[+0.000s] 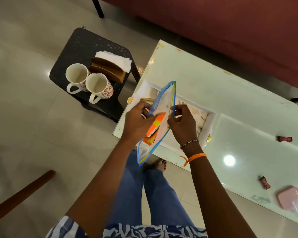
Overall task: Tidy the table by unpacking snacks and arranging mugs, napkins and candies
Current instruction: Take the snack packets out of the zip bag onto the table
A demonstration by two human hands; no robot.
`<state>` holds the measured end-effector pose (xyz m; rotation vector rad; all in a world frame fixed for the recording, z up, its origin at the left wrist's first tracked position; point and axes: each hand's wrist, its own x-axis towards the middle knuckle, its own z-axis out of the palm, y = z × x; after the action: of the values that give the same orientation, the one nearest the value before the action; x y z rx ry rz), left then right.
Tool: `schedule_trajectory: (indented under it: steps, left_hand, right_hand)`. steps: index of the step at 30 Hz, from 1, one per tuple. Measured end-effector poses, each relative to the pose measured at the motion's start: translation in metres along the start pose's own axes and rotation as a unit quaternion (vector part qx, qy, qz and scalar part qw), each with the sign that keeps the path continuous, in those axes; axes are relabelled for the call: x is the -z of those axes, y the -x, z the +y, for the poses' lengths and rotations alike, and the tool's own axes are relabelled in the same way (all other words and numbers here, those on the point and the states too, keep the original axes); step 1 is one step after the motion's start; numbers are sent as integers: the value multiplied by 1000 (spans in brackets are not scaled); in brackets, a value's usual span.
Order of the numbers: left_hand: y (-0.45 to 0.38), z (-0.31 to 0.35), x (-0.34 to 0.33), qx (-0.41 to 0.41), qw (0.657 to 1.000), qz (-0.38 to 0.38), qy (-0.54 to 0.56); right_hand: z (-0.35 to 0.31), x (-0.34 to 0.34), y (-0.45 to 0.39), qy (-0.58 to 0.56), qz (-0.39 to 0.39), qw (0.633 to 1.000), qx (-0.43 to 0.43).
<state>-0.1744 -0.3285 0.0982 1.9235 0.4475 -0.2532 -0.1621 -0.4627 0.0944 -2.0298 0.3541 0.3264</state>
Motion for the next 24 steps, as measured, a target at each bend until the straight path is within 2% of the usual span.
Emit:
schedule_trajectory:
  steps: [6,13,19,24]
  left_hand:
    - [3,1,50,-12,994,105,7]
    - [23,-3,92,-25,981,189,23]
    - [19,-26,89,23,986,162,22]
    - [16,-28,85,30,990,132,46]
  right_hand:
    - [-21,19,3,19,-8,997,71]
    - [-33,24,0,91,-14,983,157]
    - [-25,3,-8,181,-96,972,118]
    - [-32,-12,-8,167,-33,977,132]
